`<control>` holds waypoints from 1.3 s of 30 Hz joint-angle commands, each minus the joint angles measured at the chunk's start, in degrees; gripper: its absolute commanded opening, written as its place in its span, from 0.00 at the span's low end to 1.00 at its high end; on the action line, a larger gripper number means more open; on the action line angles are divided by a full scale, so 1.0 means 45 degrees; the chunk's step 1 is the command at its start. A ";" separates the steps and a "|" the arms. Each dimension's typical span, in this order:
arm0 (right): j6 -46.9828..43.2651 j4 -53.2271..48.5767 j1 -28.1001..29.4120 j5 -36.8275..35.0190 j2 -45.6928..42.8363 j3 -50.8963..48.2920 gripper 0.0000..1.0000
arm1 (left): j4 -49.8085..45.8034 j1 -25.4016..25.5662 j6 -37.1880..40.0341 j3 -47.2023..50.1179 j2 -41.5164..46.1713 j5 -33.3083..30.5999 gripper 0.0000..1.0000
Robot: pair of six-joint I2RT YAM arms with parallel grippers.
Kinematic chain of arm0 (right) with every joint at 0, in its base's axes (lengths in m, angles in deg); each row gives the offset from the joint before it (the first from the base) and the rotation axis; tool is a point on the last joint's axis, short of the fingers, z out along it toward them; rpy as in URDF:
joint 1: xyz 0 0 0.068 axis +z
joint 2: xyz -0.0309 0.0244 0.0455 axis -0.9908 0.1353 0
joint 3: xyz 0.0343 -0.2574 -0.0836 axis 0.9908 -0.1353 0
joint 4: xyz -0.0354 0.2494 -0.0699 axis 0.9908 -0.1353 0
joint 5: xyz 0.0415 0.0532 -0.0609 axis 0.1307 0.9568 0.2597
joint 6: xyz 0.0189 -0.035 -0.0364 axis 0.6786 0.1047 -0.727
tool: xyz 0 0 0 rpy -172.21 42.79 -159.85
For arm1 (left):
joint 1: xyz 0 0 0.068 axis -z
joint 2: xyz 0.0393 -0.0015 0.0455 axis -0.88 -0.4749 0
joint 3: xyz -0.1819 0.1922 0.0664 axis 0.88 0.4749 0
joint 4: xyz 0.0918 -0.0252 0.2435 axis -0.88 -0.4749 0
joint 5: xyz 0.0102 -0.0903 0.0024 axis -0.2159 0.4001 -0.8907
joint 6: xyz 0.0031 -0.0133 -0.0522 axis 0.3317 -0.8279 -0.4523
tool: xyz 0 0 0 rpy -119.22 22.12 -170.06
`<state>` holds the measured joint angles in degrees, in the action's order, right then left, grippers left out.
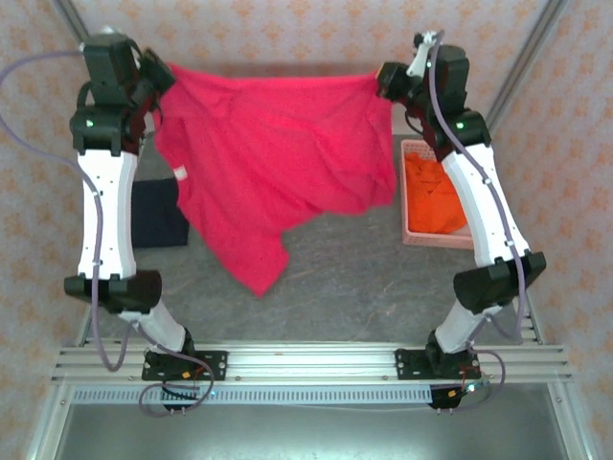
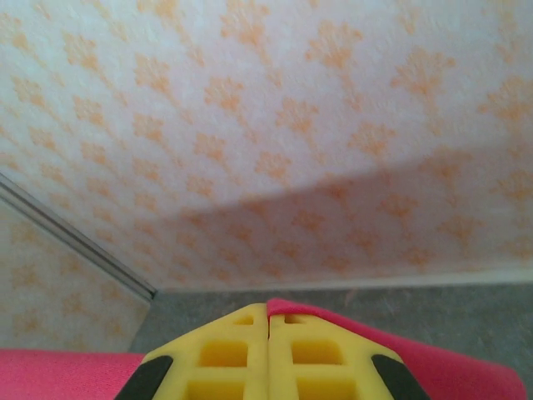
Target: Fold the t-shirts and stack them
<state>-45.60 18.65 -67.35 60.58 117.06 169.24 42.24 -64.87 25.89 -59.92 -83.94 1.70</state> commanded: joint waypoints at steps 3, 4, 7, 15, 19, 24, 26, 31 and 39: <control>-0.0250 -0.0544 -0.0124 0.0245 0.0429 0.3193 0.00 | -0.0650 -0.0781 -0.0881 -0.4791 -0.1221 0.1175 0.00; -0.0220 -0.0378 -0.0123 0.0291 0.0316 0.3133 0.00 | -0.0509 -0.0866 -0.0938 -0.4787 -0.1104 0.1261 0.00; -0.0169 0.0402 -0.0123 0.0254 -0.0582 0.1788 0.00 | -0.0519 -0.0888 -0.0611 -0.3804 -0.0227 0.1150 0.00; 0.0483 0.2644 -0.0124 0.0732 -0.3527 -0.7530 0.00 | 0.2436 -0.0895 -0.0964 0.9490 0.5285 0.1009 0.00; 0.1372 0.3594 -0.0103 0.1763 -0.3965 -1.1329 0.00 | 0.2414 -0.0888 -0.1059 1.3740 0.6240 0.0880 0.00; 0.1509 0.3826 -0.0029 0.2148 -0.3540 -1.3921 0.00 | 0.2824 -0.0895 -0.1075 1.6990 0.6149 0.1086 0.00; 0.1463 0.3969 0.0027 0.2292 -0.3171 -1.4641 0.00 | 0.3186 -0.0899 -0.1140 1.8007 0.5895 0.1042 0.00; 0.1272 0.3834 0.0038 0.2389 -0.2190 -1.5348 0.00 | 0.3977 -0.0882 -0.1106 1.9211 0.4884 0.1359 0.00; 0.1032 0.3498 0.0044 0.2494 -0.2980 -1.5977 0.50 | 0.3559 -0.0871 -0.0917 1.9892 0.5611 0.1066 0.60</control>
<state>-39.87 34.16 -67.26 71.22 106.89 97.52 57.98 -68.19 21.52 29.17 -61.60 7.73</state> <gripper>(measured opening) 0.274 0.324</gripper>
